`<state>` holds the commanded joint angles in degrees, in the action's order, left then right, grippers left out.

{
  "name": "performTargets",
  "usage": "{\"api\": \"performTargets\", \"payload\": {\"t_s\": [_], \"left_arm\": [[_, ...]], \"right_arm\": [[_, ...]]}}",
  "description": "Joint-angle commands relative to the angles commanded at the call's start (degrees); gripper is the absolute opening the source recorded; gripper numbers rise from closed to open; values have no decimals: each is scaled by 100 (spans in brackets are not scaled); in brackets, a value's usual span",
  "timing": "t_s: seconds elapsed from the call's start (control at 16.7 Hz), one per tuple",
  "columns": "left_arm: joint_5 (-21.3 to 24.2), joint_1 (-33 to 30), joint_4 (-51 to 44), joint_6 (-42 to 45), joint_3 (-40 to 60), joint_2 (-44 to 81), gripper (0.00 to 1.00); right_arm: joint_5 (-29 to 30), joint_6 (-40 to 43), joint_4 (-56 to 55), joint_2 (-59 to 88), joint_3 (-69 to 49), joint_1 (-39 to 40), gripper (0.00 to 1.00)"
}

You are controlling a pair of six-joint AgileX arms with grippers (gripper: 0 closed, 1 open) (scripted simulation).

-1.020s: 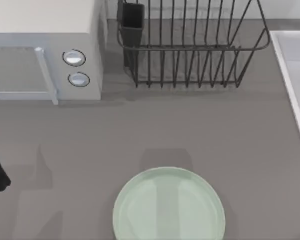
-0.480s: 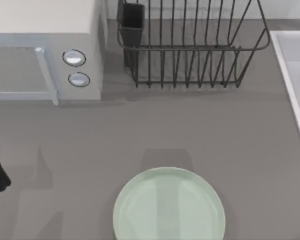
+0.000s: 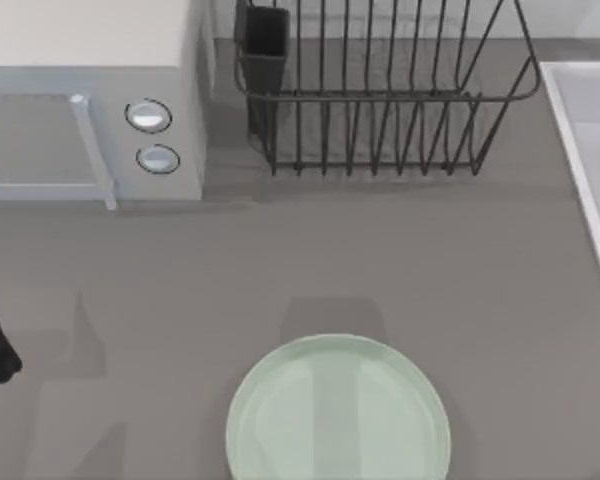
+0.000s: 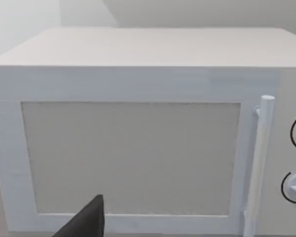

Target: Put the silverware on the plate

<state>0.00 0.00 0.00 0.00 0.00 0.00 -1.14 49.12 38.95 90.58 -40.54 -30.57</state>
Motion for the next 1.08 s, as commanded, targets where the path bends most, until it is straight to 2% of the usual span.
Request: {"api": "performTargets", "payload": {"t_s": [0.18,0.6,1.08], "left_arm": [[0,0,0,0,0,0,100],[0,0,0,0,0,0,100],[0,0,0,0,0,0,100]], "right_arm": [[-2,21,411,-134,-296,-23,0],[0,49,2399,-870,-1448,-28,0],[2,199,2555,-905,-1613,75,0]]}}
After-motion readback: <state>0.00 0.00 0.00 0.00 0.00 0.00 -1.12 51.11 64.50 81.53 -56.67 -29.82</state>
